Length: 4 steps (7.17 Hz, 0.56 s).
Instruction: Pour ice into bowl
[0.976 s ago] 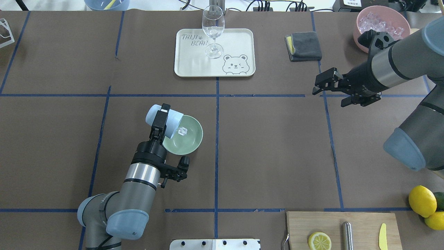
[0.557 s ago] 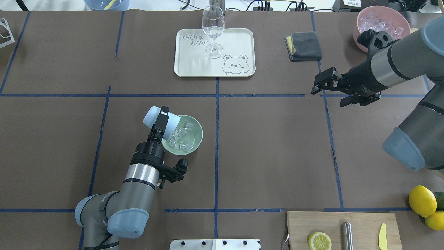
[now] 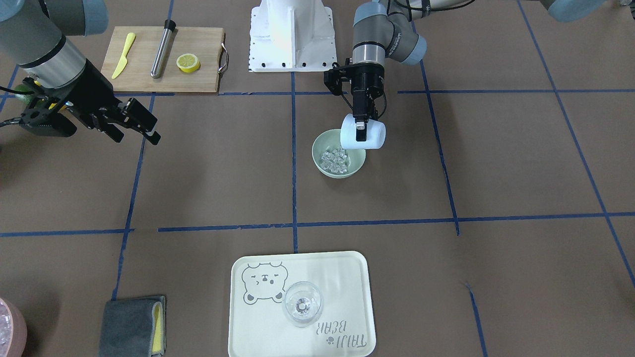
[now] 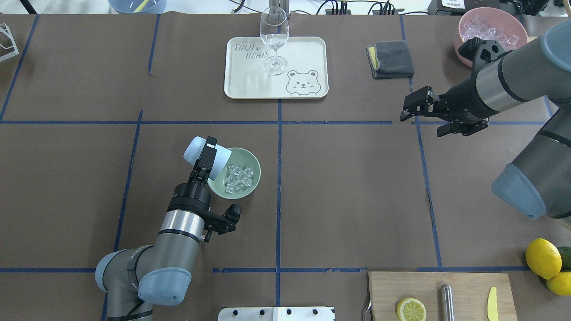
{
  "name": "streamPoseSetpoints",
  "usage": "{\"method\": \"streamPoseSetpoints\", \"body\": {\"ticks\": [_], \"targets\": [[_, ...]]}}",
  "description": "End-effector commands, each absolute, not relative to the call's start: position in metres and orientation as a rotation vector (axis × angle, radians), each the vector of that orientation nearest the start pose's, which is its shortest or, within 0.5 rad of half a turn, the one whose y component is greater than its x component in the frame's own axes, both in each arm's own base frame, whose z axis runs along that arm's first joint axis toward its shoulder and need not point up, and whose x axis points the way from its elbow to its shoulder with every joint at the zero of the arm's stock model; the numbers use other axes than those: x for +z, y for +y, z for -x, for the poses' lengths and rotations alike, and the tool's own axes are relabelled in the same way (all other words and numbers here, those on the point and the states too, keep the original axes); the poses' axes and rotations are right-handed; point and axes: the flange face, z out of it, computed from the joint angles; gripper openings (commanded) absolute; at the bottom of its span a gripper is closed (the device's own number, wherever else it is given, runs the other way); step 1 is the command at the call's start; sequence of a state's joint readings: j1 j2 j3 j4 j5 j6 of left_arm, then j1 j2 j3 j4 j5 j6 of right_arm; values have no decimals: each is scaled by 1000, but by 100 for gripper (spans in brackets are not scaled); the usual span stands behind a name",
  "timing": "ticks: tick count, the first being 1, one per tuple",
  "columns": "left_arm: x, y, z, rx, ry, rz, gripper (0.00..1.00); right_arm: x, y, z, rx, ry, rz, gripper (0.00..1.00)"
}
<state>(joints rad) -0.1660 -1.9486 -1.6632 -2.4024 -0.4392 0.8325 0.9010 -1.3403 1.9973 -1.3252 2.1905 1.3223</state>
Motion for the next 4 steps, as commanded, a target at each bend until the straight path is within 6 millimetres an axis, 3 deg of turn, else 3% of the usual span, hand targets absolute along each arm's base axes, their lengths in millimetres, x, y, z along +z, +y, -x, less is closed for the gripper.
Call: {"method": "streamPoseSetpoints", "body": {"ticks": [1,3,4], "targets": [[298,-317,-523,729,-290,-1480,0,308,-465,272,311,-1048,10,100],[327,-314,-512,366,46,-1466,0,310,-465,272,314,-1046,12,100],[355,-310,-495,185,214,-1453,0,309,-465,271,313,-1047,11,100]]}}
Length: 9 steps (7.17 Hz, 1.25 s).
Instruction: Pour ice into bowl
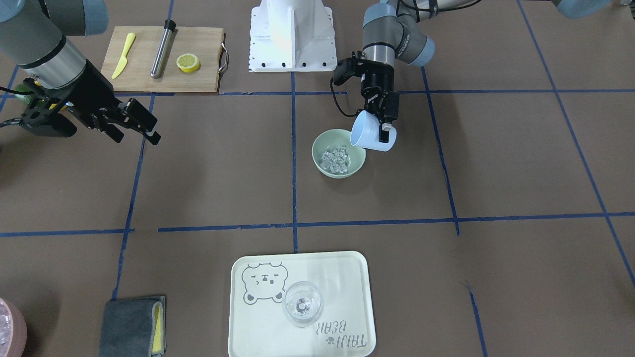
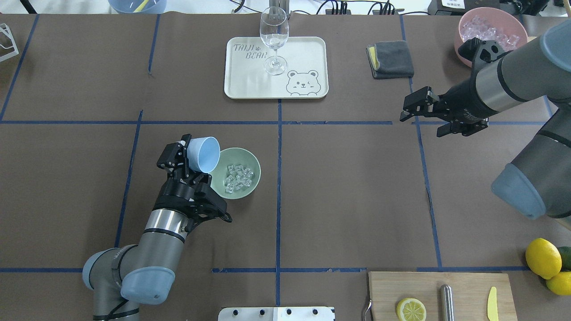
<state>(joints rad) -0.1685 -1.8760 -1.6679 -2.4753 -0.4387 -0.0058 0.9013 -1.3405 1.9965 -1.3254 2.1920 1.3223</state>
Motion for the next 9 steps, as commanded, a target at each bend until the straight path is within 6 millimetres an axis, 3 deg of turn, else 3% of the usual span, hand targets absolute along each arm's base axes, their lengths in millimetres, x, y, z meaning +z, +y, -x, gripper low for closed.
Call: {"method": "streamPoseSetpoints", "body": {"ticks": [1,2,3,6,9], "targets": [[356,-307,-476,-10,415,-1468,0,308,-465,272,311,-1048,10,100],[365,-306,-465,-238,626,-1439,0,306,-464,271,312,-1052,8,100],[379,-306,-453,-374,680,-1417,0,303,-462,269,310,-1056,4,100],[473,-298,-397,-399,651,-1361,0,306,-462,269,312,-1052,8,100],[538,-289,-346,-322,613,-1307,0,309,-461,268,315,-1047,8,100]]}}
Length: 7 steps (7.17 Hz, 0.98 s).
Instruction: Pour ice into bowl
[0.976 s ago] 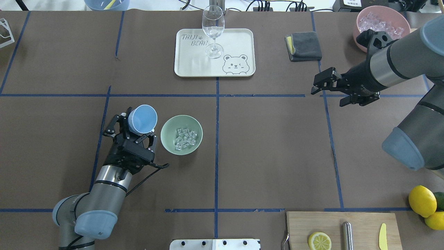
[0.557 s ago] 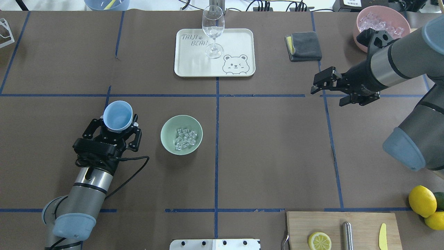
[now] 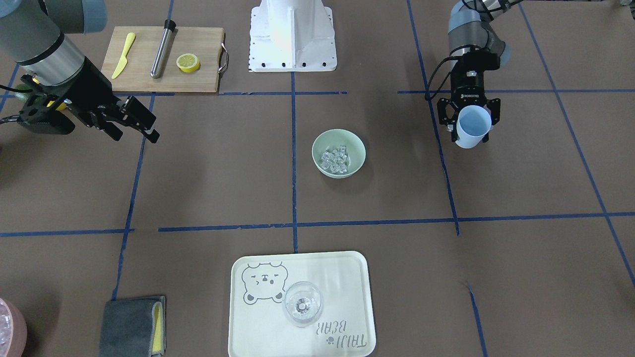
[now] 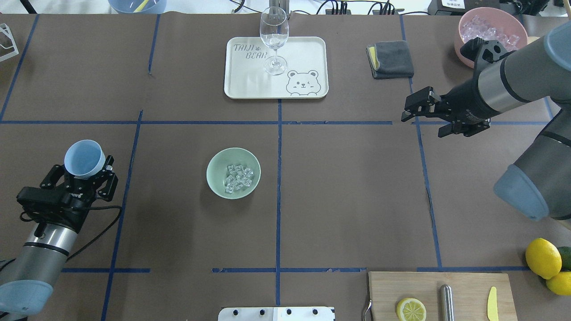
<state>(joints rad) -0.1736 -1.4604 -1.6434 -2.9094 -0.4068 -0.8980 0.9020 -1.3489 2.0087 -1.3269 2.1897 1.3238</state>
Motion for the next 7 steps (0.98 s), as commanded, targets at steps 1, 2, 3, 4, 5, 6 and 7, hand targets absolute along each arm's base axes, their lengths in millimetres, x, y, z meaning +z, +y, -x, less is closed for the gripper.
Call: {"method": "streamPoseSetpoints", "body": {"ticks": [1,2,3,4,5,6,7], "targets": [[556,-286,-329,-300,577,-1301,0,308,-461,268,315,-1048,7,100],[569,-285,-324,-360,616,-1273,0,308,-461,268,315,-1048,7,100],[585,-283,-321,-384,660,-1240,0,309,-461,268,315,-1047,8,100],[603,-280,-309,-426,733,-1230,0,309,-462,269,316,-1046,9,100],[624,-279,-299,-445,750,-1231,0,310,-462,269,317,-1045,10,100],[626,-278,-300,-488,792,-1212,0,309,-461,268,315,-1047,8,100],[641,-278,-298,-519,802,-1193,0,310,-461,269,315,-1046,10,100]]}}
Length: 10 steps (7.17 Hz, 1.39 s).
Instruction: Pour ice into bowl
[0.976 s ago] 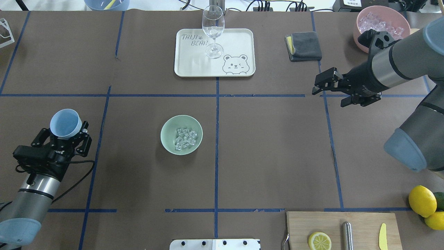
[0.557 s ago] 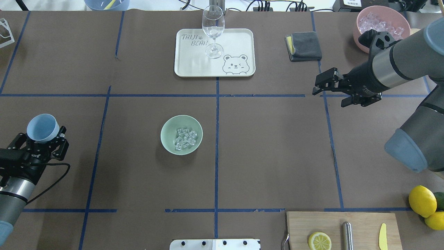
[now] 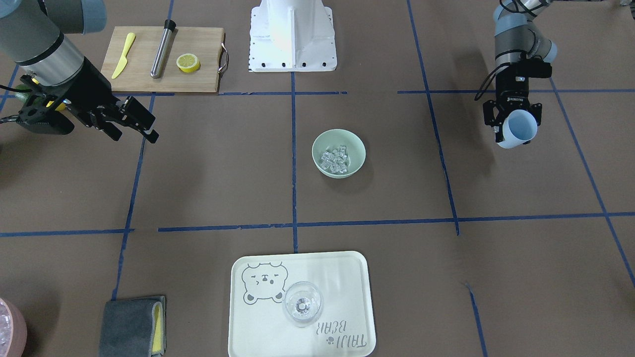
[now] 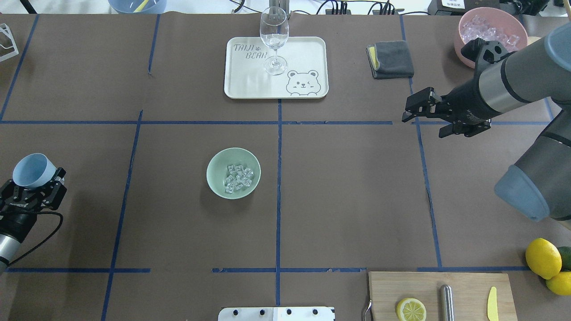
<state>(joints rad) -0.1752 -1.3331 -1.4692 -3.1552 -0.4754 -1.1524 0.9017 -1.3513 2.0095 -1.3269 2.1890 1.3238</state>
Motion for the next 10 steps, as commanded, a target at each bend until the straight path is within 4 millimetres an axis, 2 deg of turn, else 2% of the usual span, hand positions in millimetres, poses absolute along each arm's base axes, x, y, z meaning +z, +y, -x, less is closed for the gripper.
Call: {"method": "streamPoseSetpoints", "body": {"ticks": [1,5,6,10], "targets": [[650,-277,-298,-513,784,-1197,0,311,-462,269,316,-1044,12,100],[651,-276,-308,-500,786,-1182,3,308,-461,269,315,-1048,9,100],[668,-274,-306,-494,769,-1173,4,307,-461,269,314,-1050,7,100],[664,-275,-314,-500,780,-1171,14,303,-461,269,310,-1056,4,100]]}}
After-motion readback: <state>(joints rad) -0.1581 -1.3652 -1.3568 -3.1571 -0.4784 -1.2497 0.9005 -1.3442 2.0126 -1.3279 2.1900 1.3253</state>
